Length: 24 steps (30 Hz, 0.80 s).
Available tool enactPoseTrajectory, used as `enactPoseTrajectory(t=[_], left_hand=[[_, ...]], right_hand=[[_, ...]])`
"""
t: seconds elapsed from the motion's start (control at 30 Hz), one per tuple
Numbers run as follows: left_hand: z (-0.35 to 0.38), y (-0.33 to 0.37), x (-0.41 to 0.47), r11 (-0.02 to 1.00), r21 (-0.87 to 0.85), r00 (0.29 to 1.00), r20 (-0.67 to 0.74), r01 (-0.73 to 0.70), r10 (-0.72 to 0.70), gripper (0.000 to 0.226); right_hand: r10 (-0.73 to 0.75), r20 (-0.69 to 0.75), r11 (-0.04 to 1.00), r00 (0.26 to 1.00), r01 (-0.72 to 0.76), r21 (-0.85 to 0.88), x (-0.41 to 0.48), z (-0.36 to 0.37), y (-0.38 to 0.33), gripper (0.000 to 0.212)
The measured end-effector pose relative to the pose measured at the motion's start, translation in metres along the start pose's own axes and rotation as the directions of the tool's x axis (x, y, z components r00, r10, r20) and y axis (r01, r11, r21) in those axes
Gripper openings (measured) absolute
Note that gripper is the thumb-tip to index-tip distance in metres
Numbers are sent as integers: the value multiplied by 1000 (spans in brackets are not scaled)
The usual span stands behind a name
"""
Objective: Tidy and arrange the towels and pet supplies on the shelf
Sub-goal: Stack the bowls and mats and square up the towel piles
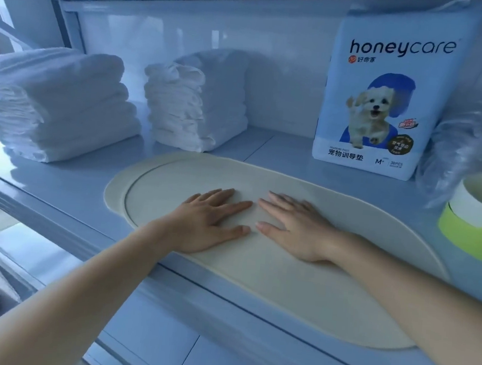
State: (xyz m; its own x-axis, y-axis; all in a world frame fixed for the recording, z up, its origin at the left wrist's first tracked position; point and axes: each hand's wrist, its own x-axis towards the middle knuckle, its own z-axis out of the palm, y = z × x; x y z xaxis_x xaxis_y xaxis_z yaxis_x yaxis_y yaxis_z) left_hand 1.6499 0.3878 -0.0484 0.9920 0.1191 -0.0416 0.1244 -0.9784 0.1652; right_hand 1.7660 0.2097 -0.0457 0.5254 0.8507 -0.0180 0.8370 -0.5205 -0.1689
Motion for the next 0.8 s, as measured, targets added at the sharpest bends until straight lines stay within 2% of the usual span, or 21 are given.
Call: enactPoseTrajectory(t=[0.07,0.2,0.3,0.4,0.6,0.7,0.8], left_hand=[[2,0,-1,1000,19,1000,2,-20,20,77],[4,-2,0,997,43,998,-10,-67,67,64],[3,-7,1,990,49,991,8,-136,135,62],[-2,-30,2,971,3,971,24,-240,239,62],[-25,-94,14,907,-43,908,-20,-418,418,56],[-37,-121,28,888,-16,888,-44,-459,458,63],[-48,-144,46,880,-10,879,-64,-474,473,60]], right_hand=[[-4,-54,999,999,6,42,-2,2,2,59],[8,-122,993,992,7,118,-4,1,-1,56],[53,-112,988,992,-36,151,-3,-2,-7,55],[103,-95,990,990,-93,103,10,-2,-20,56],[216,-62,973,974,-210,94,52,-4,-63,58],[277,-38,954,960,-270,131,75,-10,-83,60],[361,-36,924,932,-352,149,101,-13,-98,59]])
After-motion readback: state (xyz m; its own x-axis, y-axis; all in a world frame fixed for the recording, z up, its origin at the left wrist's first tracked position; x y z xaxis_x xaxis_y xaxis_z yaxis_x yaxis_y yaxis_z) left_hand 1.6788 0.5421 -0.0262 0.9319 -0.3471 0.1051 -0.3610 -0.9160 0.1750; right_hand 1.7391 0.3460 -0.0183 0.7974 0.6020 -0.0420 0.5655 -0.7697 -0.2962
